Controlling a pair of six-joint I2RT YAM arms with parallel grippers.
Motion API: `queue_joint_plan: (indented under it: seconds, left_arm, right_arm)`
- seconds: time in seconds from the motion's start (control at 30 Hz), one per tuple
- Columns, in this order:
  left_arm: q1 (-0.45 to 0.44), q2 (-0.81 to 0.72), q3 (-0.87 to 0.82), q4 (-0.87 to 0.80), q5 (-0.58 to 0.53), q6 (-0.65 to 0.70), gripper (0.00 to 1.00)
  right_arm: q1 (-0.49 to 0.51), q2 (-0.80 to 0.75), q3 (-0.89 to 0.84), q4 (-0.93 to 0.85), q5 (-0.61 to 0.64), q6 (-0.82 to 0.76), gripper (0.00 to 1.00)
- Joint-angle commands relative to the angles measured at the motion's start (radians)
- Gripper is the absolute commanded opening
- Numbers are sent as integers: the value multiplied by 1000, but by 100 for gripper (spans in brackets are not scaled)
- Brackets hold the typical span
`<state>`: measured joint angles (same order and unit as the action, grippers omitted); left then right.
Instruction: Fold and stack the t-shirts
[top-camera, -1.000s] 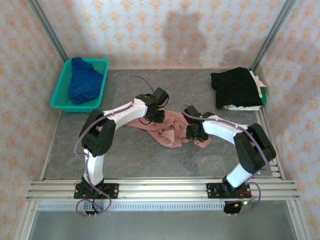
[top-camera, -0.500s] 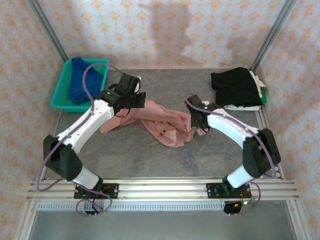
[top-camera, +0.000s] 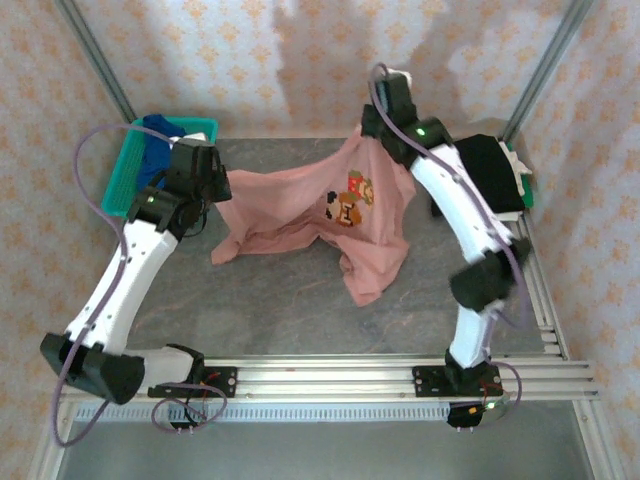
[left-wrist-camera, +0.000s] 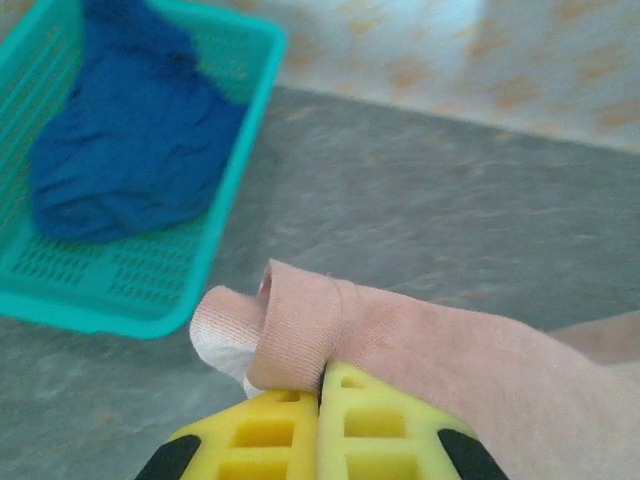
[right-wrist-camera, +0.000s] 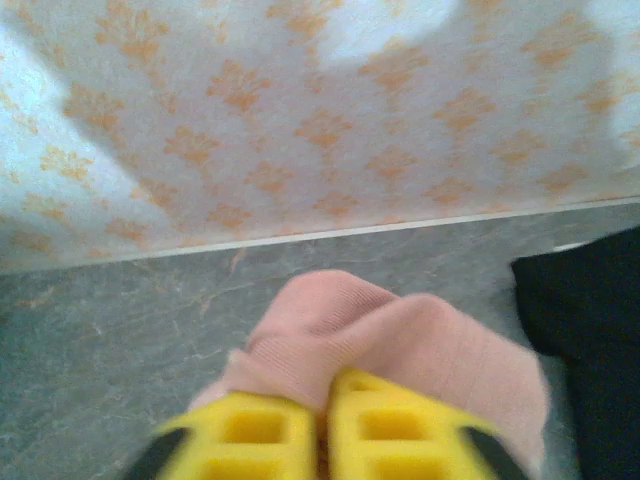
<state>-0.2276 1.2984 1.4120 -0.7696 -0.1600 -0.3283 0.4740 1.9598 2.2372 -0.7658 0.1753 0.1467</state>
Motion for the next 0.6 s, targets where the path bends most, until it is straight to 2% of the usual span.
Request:
queue_joint_plan:
  seconds: [0.0,0.03,0.1,0.13,0.23,0.27,0.37,0.47,0.57]
  left_arm:
    - [39,91,-29,-92,-74,-12,0]
    - [51,113,-34,-105,-85,-16,0]
    - [79,147,-42,-109,-80,-11,0]
    - [92,161,-42,-112,-75,-10,0]
    - [114,202,-31,-106,-66,0,0]
    - [117,215,-21,-107,-63,5,0]
    - [125,265,25,-120,-61,9,0]
    - [130,310,76,-129,-44,11,0]
    - [132,335,115,-134,-23,20,0]
  right_arm:
    - [1,260,360,-347,-46,-8,34]
    - [11,315,455,-433,-38,-3,39]
    - [49,324,441,-491,13,-2,44]
    - [83,289,340,-467,41,-12,46]
    - [182,101,-110,-236,64,-36,56]
    - [199,40,-236,-168,44,-16,60]
    - [204,-90,-518,-20,-102,64,63]
    - [208,-125,-710,73,-133,122,68]
    - [207,-68,-764,58,-123,158,68]
